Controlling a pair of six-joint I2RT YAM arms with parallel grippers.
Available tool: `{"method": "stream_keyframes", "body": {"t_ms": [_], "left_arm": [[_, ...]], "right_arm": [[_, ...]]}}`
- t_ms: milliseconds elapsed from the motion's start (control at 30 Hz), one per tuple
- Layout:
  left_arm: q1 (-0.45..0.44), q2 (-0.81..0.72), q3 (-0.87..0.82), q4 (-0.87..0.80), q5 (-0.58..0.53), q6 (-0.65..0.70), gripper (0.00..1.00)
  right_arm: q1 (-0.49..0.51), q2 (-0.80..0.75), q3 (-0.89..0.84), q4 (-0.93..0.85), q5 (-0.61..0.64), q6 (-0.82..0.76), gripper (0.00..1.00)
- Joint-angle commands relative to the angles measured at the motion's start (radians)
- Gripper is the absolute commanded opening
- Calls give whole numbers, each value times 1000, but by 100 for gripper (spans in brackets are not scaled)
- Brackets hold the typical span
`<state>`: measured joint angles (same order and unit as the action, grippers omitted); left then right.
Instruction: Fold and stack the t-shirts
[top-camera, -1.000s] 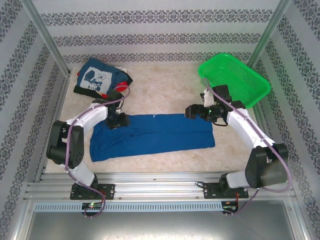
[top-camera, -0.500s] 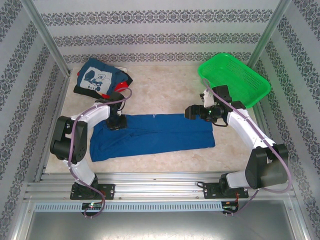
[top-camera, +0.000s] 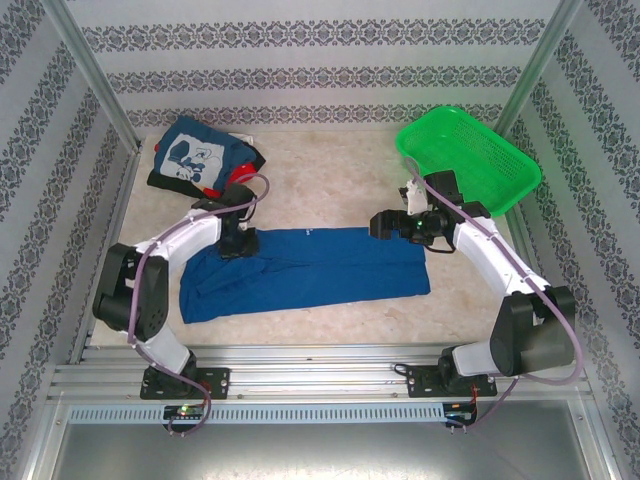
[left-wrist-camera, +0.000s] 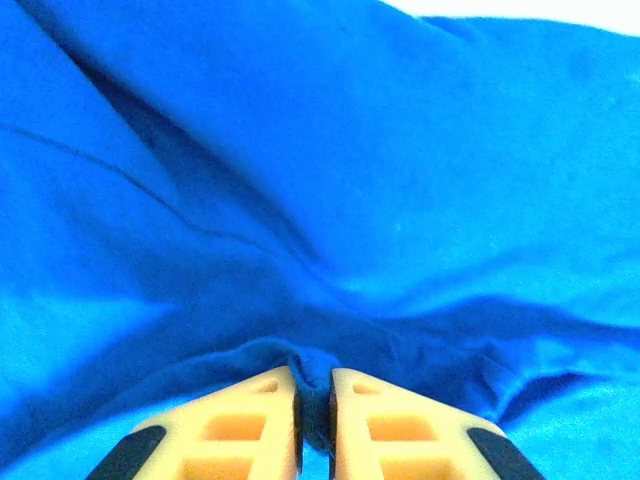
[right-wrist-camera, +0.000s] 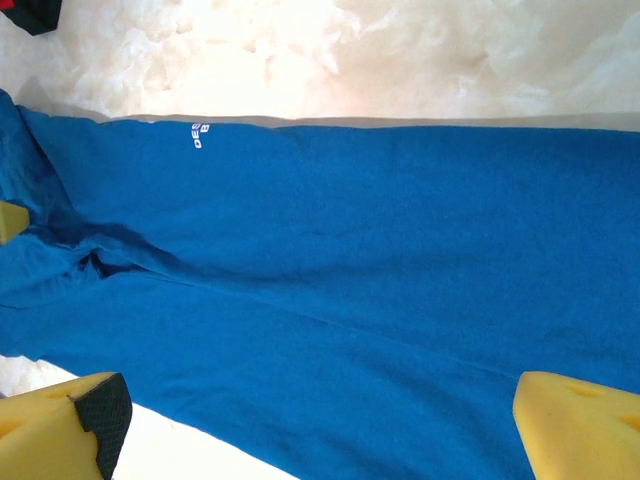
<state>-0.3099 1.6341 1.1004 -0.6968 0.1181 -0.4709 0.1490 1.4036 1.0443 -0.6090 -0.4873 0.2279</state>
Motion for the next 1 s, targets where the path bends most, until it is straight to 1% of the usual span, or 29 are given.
{"method": "stream_keyframes", "body": {"t_ms": [0,133,300,500,533,567,633,700,733,800,900,967], "left_arm": [[-25,-70,-48,-40,-29,-81,16],[-54,-132,-115,-27,-26,-139,16],[-122,-191,-209,-12,-28,-217,16],[-215,-214,-295,54,5,-316,17],[-229,-214,-308,65,12,-335,18],[-240,-211,-317,80,23,-348,22],[-272,-211,-330,106,41,-369,33],[-301,-217,-333,104,46,-380,50],[-312,-226,-330,94,47,-383,55],[-317,-257,-319,74,42,-389,60],[-318,-347,-286,53,9,-383,63],[-314,-414,-265,53,-29,-388,70]], "right_arm": [[13,14,23,-6,0,-22,98],[14,26,28,-7,-2,-22,98],[14,38,32,-8,3,-22,98],[14,56,39,-3,5,-17,98],[14,60,41,-3,5,-15,98],[15,63,43,-3,6,-14,98],[15,71,45,-4,9,-12,98],[14,78,51,-10,9,-12,98],[15,79,53,-11,8,-12,98],[15,82,54,-14,10,-12,98],[14,81,56,-15,16,-12,98],[14,83,57,-15,18,-13,98]]}}
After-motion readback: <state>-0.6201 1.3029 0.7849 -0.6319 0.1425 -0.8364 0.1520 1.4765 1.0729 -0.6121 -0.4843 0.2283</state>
